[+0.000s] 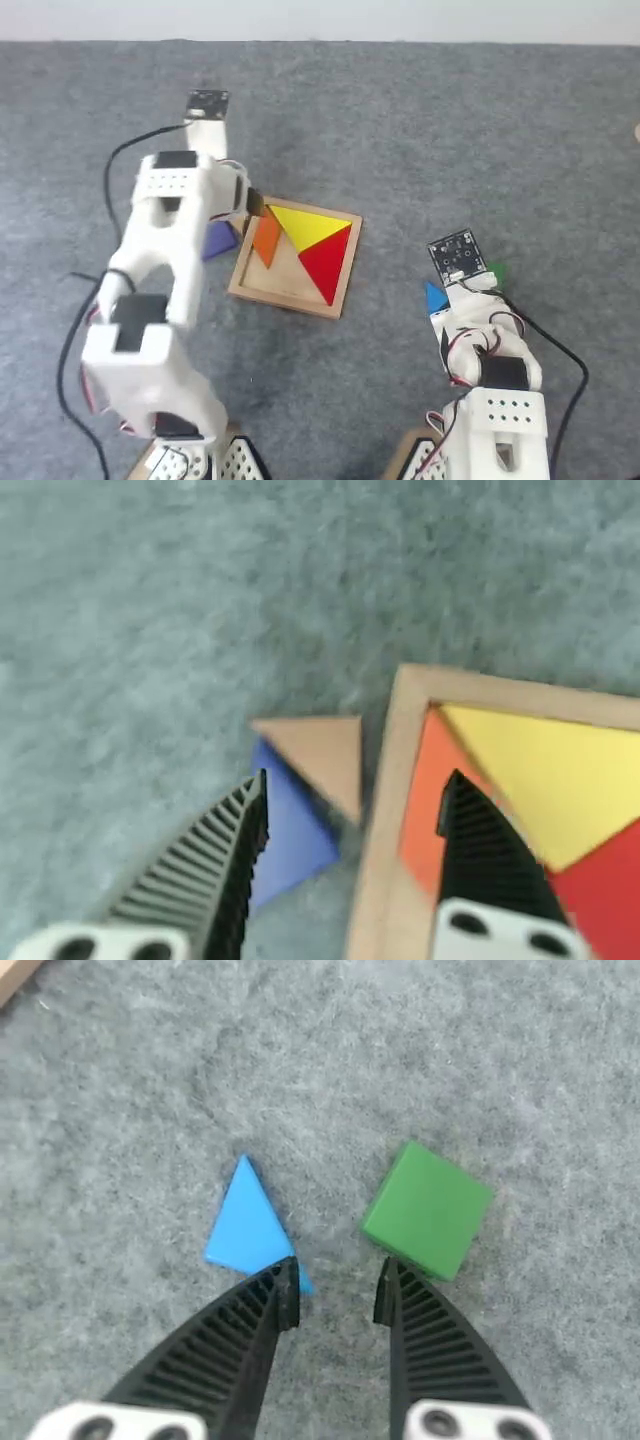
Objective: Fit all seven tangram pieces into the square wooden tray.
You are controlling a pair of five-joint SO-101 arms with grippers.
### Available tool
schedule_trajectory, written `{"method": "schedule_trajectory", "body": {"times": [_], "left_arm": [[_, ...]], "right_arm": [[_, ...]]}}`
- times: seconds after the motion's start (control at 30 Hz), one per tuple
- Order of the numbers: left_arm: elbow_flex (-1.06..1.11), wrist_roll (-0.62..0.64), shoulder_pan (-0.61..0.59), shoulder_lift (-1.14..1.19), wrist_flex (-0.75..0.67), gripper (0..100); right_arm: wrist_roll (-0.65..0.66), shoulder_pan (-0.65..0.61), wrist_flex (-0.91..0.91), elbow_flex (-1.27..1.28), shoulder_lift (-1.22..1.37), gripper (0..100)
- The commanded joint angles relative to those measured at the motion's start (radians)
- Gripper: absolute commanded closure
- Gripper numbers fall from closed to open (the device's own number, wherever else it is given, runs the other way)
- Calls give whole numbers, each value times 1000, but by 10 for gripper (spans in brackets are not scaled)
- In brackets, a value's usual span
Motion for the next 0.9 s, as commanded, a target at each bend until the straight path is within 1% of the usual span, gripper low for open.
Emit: {"method": "schedule_trajectory", "body": {"times": [0.0, 0.17, 0.23, 0.4, 0.5, 0.67, 0.87], "left_arm": [[-136, 17, 20, 117, 9, 735], [-308, 11, -34, 269, 181, 738], [-340, -14, -52, 293, 218, 739], [-354, -25, -92, 299, 242, 739], [-349, -51, -95, 301, 269, 746], [-357, -57, -110, 298, 284, 826], [-418, -57, -124, 298, 288, 859]], "right_arm": [[14, -1, 8, -23, -15, 854], [14, -1, 8, -23, -15, 854], [14, -1, 8, -23, -15, 854], [14, -1, 7, -23, -16, 854], [14, -1, 7, -23, -16, 854], [14, -1, 7, -25, -16, 854], [14, -1, 7, -25, -16, 854]]}}
